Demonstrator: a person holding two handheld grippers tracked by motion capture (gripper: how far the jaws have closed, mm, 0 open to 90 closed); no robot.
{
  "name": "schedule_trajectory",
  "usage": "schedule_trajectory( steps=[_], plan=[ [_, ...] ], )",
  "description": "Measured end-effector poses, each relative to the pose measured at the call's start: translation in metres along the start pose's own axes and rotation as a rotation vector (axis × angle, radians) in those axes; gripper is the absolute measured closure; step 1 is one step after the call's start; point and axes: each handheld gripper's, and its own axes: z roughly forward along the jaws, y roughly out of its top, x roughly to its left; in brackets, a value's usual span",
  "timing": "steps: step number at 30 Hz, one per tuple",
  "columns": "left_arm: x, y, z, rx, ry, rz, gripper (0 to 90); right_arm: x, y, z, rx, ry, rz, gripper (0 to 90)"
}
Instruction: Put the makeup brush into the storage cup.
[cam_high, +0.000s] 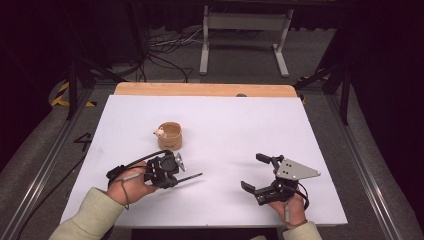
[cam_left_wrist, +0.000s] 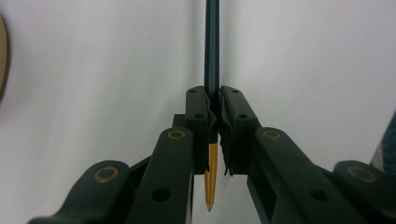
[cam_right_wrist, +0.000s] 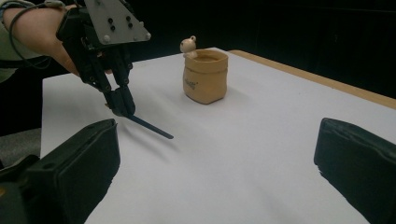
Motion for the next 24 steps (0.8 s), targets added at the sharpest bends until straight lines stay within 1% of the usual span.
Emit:
schedule_trajectory(
  steps=[1,2,5,6,7,8,9,10,11,12,14,17,19,20,21,23,24],
  plan=[
    [0.0,0.001,-0.003,0.01,-0.001,0.022,82.8,0.001,0.002,0.0,0.0,0.005,-0.005,0.2],
    [-0.002,0.002,-0.004,0.001,-0.002,0.025,82.8,0.001,0.003,0.0,-0.001,0.012,-0.007,0.2],
    [-0.007,0.007,-0.01,-0.006,-0.005,0.068,82.8,0.002,0.007,0.0,0.006,0.033,-0.012,2.8],
    [-0.009,0.009,-0.012,-0.009,-0.005,0.084,82.8,0.002,0.008,0.001,0.009,0.053,-0.012,5.6],
    [-0.011,0.01,-0.014,-0.009,-0.002,0.094,82.9,0.002,0.008,0.001,0.012,0.085,-0.011,8.6],
    [-0.011,0.01,-0.014,-0.009,-0.002,0.094,82.8,0.003,0.009,0.001,0.015,0.097,-0.015,11.0],
    [-0.013,0.012,-0.016,-0.017,0.003,0.114,82.8,0.004,0.01,0.002,0.018,0.115,-0.019,13.1],
    [-0.018,0.016,-0.018,-0.023,0.006,0.145,82.8,0.004,0.011,0.003,0.018,0.124,-0.022,14.7],
    [-0.018,0.016,-0.018,-0.023,0.006,0.145,82.8,0.004,0.011,0.003,0.018,0.124,-0.022,14.7],
    [-0.019,0.017,-0.019,-0.026,0.004,0.16,82.8,0.005,0.012,0.004,0.019,0.137,-0.027,16.2],
    [-0.023,0.021,-0.021,-0.025,0.002,0.188,82.8,0.006,0.013,0.005,0.022,0.146,-0.04,17.8],
    [-0.026,0.025,-0.023,-0.032,-0.005,0.217,82.8,0.007,0.014,0.008,0.023,0.165,-0.048,20.7],
    [-0.028,0.026,-0.024,-0.041,-0.005,0.223,82.8,0.009,0.015,0.012,0.035,0.184,-0.066,23.0],
    [-0.029,0.027,-0.024,-0.042,-0.005,0.225,82.8,0.009,0.015,0.012,0.035,0.184,-0.066,23.0],
    [-0.03,0.029,-0.025,-0.046,-0.009,0.236,82.8,0.01,0.015,0.013,0.038,0.189,-0.07,23.8],
    [-0.032,0.031,-0.026,-0.046,-0.011,0.252,82.8,0.013,0.016,0.018,0.057,0.221,-0.09,28.4],
    [-0.033,0.032,-0.026,-0.054,-0.012,0.255,82.8,0.014,0.015,0.02,0.06,0.229,-0.094,30.0]
  ],
)
